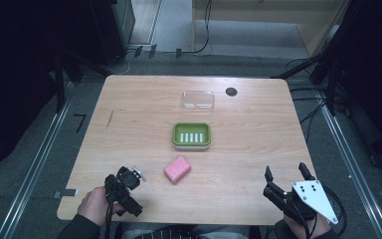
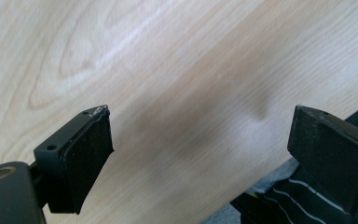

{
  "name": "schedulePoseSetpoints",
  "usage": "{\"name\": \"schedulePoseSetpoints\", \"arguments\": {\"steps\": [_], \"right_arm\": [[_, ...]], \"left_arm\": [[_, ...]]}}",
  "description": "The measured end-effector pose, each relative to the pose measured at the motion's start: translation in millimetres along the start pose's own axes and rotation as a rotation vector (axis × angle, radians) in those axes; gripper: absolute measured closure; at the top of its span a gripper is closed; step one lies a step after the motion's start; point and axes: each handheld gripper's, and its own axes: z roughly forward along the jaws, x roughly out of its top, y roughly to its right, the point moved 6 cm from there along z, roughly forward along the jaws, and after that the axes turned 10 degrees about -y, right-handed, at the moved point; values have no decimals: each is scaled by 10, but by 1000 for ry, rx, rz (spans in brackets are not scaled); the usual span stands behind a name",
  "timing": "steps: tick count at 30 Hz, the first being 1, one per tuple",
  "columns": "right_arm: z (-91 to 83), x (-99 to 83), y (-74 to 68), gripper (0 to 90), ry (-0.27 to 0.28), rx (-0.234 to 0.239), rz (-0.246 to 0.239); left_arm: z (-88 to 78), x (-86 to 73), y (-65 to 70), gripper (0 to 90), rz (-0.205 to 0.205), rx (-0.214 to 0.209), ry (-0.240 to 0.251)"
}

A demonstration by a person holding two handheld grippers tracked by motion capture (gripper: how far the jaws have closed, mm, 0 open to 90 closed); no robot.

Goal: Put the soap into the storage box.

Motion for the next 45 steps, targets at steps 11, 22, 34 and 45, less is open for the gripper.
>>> {"name": "schedulePoseSetpoints", "arguments": {"steps": [11, 22, 34, 45], "right_arm": [[1, 0, 1, 127, 1, 0, 1], [1, 0, 2, 127, 1, 0, 5], [3, 0, 3, 127, 1, 0, 5], [2, -2, 5, 127, 1, 1, 5]], "left_arm": [[-47, 239, 37, 47, 46, 8, 16], [-96, 435, 86, 41, 63, -2, 38], [-154, 699, 165, 15, 95, 7, 55], [-219, 934, 212, 30, 114, -14, 66]]}}
